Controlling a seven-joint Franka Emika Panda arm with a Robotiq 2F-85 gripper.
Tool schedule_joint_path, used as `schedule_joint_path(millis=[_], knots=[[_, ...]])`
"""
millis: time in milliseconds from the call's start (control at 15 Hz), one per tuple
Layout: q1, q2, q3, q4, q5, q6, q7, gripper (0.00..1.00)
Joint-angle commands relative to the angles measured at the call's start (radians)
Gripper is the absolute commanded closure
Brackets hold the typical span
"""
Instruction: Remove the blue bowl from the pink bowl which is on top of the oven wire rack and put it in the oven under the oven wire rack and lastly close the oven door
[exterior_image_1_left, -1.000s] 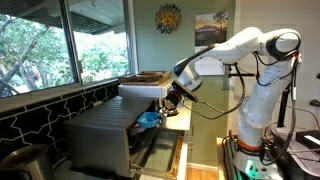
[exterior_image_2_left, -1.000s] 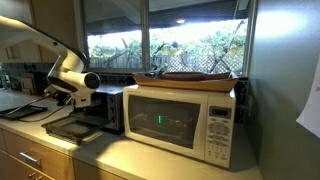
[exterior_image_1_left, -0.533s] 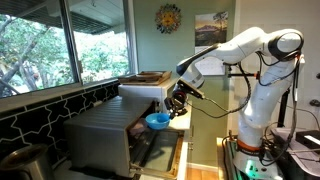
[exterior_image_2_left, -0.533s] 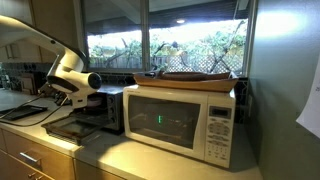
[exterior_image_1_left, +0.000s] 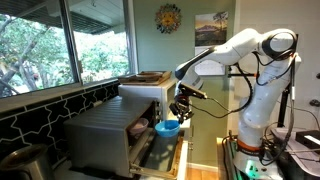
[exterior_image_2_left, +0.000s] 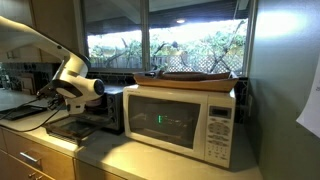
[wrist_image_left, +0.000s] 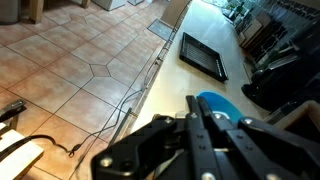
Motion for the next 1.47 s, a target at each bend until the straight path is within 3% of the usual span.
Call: schedule_joint_path(millis=[0,467,933,1400], knots=[[-0.016,0.097,0.014,0.013,-0.013,0.017,0.029,0.99],[-0.009,0.180,0.011,0.009,0.009,0.252,-0.009,0.99],[0.014,0.187,0.016,0.014,0.104,0.432,-0.073,0.99],[0.052,0.214,0.028,0.035,0.282,0.423,-0.201,0.99]])
